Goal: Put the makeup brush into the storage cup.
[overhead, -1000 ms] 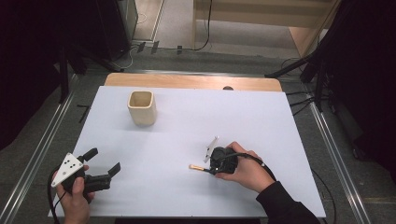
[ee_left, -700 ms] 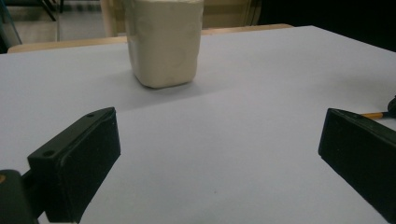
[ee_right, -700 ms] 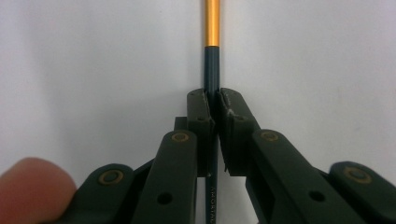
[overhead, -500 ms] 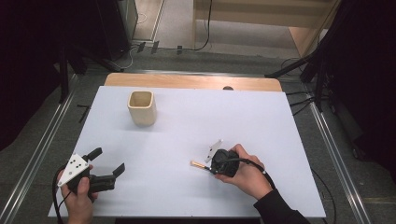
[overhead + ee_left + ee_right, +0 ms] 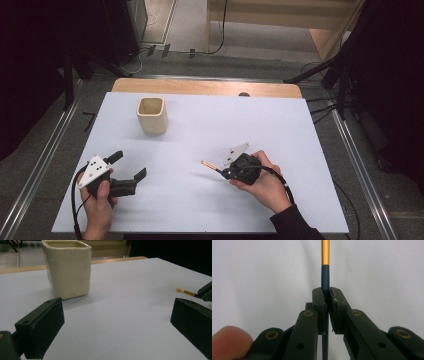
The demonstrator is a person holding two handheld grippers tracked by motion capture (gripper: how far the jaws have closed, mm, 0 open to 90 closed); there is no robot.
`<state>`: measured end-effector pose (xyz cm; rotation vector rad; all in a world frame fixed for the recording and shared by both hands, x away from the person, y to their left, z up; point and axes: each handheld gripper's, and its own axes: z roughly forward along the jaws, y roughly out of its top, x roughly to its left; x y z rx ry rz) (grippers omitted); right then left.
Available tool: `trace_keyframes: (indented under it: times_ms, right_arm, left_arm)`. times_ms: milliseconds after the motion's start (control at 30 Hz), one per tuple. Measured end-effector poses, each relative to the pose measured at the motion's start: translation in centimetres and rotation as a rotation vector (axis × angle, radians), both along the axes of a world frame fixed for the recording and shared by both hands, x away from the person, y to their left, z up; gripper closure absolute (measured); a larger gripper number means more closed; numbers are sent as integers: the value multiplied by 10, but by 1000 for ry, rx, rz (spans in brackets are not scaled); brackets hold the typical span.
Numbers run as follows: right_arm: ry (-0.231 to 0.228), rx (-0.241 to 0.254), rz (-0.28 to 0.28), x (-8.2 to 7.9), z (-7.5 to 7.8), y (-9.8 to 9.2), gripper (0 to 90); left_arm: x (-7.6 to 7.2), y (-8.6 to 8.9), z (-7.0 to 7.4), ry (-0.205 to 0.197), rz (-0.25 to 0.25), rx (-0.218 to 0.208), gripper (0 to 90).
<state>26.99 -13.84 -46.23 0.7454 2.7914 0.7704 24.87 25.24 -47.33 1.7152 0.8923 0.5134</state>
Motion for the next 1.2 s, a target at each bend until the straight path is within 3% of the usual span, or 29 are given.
trace_keyframes:
  times_ms: [67, 167, 500, 633, 833, 933, 1033, 1200]
  right_arm:
    - [-21, 30, -12, 1, 4, 1, 854]
    - [-25, 67, -22, 1, 8, 2, 854]
    - [-78, 156, -70, 4, 17, -2, 854]
    - [-97, 212, -102, 7, 20, -3, 854]
    - [-135, 264, -116, 9, 27, 0, 854]
    - [-151, 281, -124, 9, 28, 2, 854]
    - [-160, 304, -132, 9, 28, 2, 854]
    - [-163, 371, -147, 8, 28, -1, 854]
  left_arm:
    - [5, -9, 2, 1, -16, -13, 0]
    - [11, -18, 3, 2, -42, -1, 0]
    - [28, -40, 11, 3, -85, -22, 0]
    - [37, -46, 15, 6, -85, -56, 0]
    - [44, -59, 19, -6, -83, -72, 0]
    - [46, -63, 19, -1, -90, -69, 0]
    - [46, -68, 20, -7, -114, -28, 0]
    - [47, -74, 20, 3, -152, -20, 0]
